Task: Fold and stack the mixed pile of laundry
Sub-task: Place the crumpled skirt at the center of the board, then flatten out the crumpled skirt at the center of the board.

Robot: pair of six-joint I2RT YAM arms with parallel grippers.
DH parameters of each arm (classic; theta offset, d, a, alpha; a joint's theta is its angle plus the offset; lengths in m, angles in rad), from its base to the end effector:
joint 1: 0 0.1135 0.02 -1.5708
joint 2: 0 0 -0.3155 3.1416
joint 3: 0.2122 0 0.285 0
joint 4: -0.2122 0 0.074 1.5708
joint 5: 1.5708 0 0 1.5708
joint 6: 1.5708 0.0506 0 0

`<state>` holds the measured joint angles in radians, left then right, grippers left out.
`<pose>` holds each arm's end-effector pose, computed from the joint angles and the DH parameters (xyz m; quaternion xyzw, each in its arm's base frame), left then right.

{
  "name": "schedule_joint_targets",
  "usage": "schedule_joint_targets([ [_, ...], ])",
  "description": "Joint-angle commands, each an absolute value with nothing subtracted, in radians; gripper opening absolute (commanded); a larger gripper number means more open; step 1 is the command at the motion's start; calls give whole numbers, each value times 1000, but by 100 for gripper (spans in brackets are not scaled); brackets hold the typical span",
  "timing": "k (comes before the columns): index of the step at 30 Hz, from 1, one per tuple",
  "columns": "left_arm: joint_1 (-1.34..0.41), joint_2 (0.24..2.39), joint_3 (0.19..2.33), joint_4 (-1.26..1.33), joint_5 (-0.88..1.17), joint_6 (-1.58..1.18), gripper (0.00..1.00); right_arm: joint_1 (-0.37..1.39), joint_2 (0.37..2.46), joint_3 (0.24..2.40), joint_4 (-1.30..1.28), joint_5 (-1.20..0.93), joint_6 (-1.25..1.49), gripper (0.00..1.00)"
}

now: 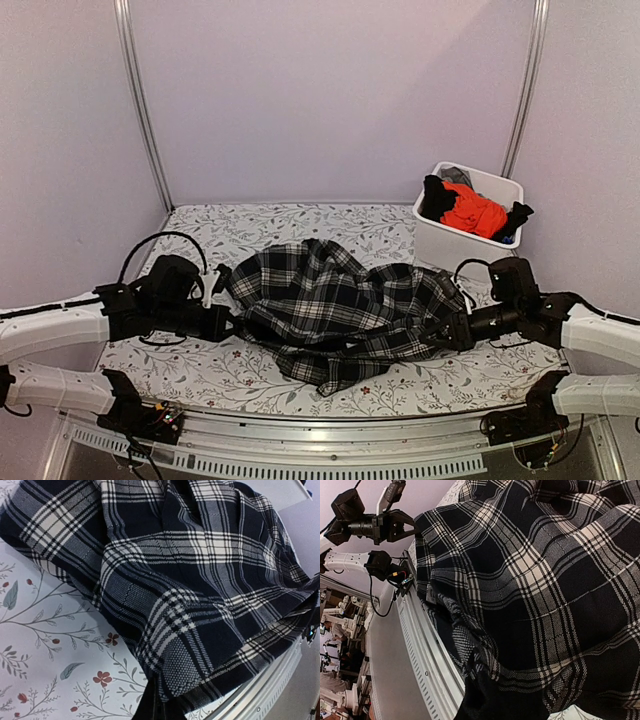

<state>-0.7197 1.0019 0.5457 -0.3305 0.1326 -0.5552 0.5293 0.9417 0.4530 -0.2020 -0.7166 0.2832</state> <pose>0.1567 -0.1463 0.2225 0.1010 0.9169 -0.2761 0.2699 0.1515 0.1271 0.2193 -0.2522 0.8225 0.4491 0.2411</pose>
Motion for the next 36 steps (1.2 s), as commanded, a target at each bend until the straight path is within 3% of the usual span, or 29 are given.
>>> schedule_joint_targets([
  [1, -795, 1013, 533, -337, 104, -657, 0, 580, 908, 400, -193, -662, 409, 17],
  [3, -818, 1025, 524, -346, 101, -677, 0, 580, 861, 371, -210, -667, 427, 55],
  [4, -830, 1025, 520, -354, 97, -687, 4, 580, 840, 363, -217, -669, 445, 80],
  [5, -845, 1020, 518, -364, 83, -698, 11, 580, 810, 363, -229, -665, 457, 96],
  [6, -855, 1012, 515, -376, 70, -712, 20, 580, 787, 366, -244, -662, 471, 99],
  [10, -867, 955, 489, -389, 71, -750, 41, 580, 703, 391, -303, -633, 514, 99],
  [15, -869, 905, 475, -394, 86, -778, 59, 584, 759, 399, -373, -627, 516, 98],
  [21, -862, 912, 515, -405, 42, -809, 90, 605, 822, 404, -412, -568, 572, 88],
  [25, -862, 994, 513, -389, 73, -849, 92, 669, 864, 486, -435, -473, 558, 87],
  [31, -867, 971, 439, -342, 106, -912, 83, 844, 1051, 653, -502, -327, 453, 83],
  [36, -867, 939, 413, -321, 109, -936, 82, 1047, 1253, 820, -607, -139, 424, 80],
])
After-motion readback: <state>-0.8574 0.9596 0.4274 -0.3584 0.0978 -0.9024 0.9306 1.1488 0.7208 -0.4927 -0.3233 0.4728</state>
